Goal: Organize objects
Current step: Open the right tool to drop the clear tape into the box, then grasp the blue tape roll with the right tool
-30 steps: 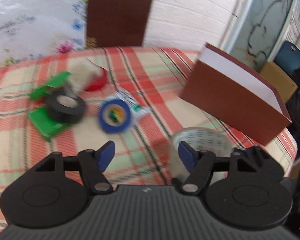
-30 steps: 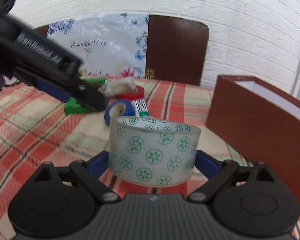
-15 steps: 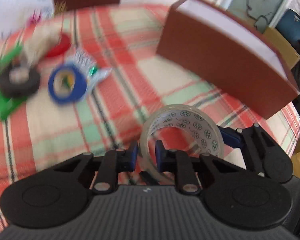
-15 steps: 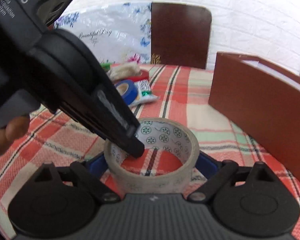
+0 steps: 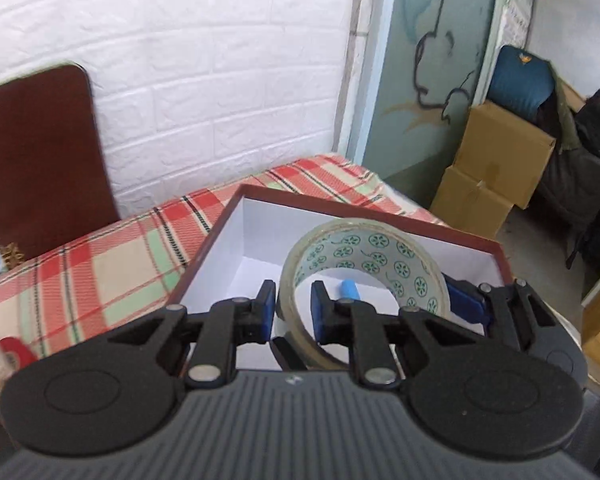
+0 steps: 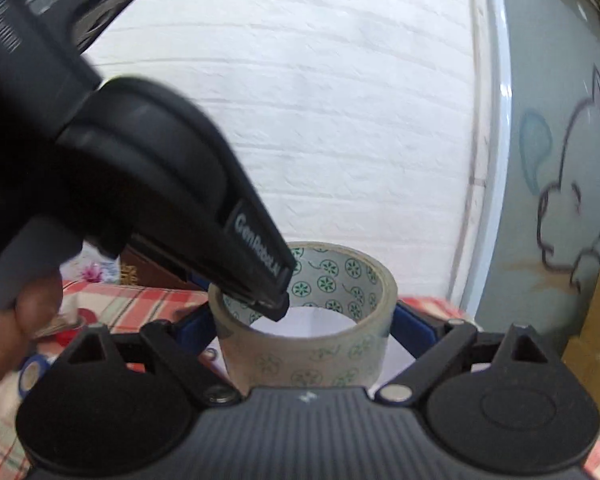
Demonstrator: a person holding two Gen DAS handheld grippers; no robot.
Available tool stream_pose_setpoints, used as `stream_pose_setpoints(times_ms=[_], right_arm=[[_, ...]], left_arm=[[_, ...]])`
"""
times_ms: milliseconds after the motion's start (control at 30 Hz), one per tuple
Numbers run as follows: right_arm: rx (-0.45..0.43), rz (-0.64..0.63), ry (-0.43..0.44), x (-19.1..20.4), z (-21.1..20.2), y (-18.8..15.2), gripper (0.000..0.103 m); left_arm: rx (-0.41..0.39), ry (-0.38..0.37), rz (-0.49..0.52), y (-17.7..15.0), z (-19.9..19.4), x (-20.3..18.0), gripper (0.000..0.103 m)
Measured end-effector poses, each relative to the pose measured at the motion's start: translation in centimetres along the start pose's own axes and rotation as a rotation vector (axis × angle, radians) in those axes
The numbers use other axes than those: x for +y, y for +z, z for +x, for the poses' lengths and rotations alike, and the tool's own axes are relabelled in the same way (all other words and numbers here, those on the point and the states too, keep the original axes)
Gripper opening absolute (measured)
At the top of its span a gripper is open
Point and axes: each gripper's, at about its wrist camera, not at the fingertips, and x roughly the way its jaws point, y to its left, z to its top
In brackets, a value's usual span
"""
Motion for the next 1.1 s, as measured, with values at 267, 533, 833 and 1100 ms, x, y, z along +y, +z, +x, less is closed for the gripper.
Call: stream_pose_setpoints(times_ms=[267, 533, 833, 1100], right_arm=[[0.039, -0.021, -0.037, 0.3, 3.2, -1.4, 0.100], [-0.083, 0.036, -0.014, 2.7, -3.8, -2.2, 0.099], [0.009, 0.025, 0.174, 8.9, -8.3, -4.1, 0.089], [0.072, -0.057, 0.326, 15.5, -7.2, -4.0, 0.077]], left_arm=[[0.036, 0.050, -0.002, -1.2, 0.6, 0.2, 0.027], [-0.117, 0.148, 0.030, -3.1, -9.7, 1.8, 0.050], [-0.035, 0.345, -0.054, -10.8, -14.5, 9.1, 0.051], [0.009, 0.467, -0.225, -15.7, -17.0, 17.3, 0.051]])
